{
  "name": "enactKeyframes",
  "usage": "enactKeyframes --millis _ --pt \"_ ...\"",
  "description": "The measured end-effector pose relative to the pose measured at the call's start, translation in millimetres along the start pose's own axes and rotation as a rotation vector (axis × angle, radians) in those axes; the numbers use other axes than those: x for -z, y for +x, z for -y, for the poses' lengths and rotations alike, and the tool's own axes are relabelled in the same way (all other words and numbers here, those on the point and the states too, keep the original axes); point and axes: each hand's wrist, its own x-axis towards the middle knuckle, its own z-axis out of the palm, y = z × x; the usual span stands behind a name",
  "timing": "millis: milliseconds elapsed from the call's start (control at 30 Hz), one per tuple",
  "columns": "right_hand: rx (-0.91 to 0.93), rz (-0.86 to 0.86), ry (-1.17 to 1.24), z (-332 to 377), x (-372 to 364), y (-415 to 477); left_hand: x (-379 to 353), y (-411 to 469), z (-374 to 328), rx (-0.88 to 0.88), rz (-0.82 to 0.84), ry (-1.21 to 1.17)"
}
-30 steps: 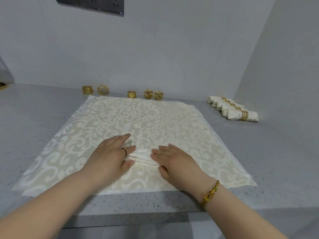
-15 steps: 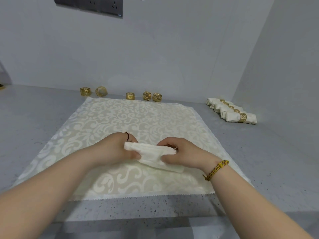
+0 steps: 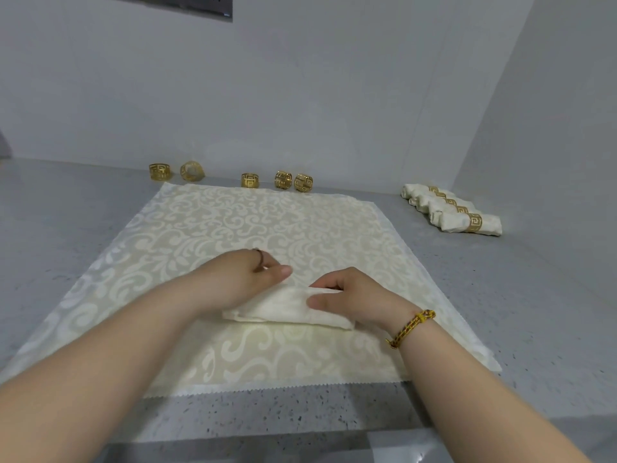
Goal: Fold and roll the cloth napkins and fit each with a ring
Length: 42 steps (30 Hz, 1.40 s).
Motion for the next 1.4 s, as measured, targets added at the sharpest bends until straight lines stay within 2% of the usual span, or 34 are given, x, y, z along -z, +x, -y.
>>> enactKeyframes --millis 200,400,533,667,767,867,967,1033,1133,1300,1400 --pt "0.002 -0.047 -0.006 -4.8 -1.9 3.9 -45.4 17.3 -5.5 -0.150 -0.192 0.397" --pt "0.007 -0.014 -0.019 -11.4 8.0 -3.6 -61.1 15.1 12.8 -0.272 -0.442 0.561" --pt "0.034 -0.073 0.084 -14.4 5.7 -6.7 -62.9 17.3 18.6 -0.271 -0.456 0.600" --pt "0.064 -0.093 0.184 -16.2 2.3 -8.0 -51.4 15.8 7.5 -0.310 -0.296 0.398" --pt "0.075 -0.152 0.265 -15.8 0.8 -7.3 -36.8 22.4 -6.3 -0.231 -0.067 0.272" --pt "0.035 -0.286 0.425 -11.6 4.8 -3.5 -26.0 31.6 -9.7 -0.190 -0.017 0.163" --pt "0.027 -0.271 0.451 -4.8 11.5 2.9 -17.1 34.4 -7.0 -0.172 -0.016 0.061" --pt "0.042 -0.241 0.390 3.0 13.9 12.7 -11.8 34.9 -3.9 -0.158 -0.057 -0.013" --pt "0.022 -0.211 0.189 14.9 19.4 35.0 -2.1 41.6 7.4 -0.093 -0.209 -0.159" --pt "-0.033 -0.343 -0.007 13.0 37.0 90.2 16.8 61.4 37.2 0.129 -0.461 -0.431" --pt "-0.070 -0.356 -0.115 6.4 48.2 126.4 15.9 67.0 52.5 0.207 -0.556 -0.638"
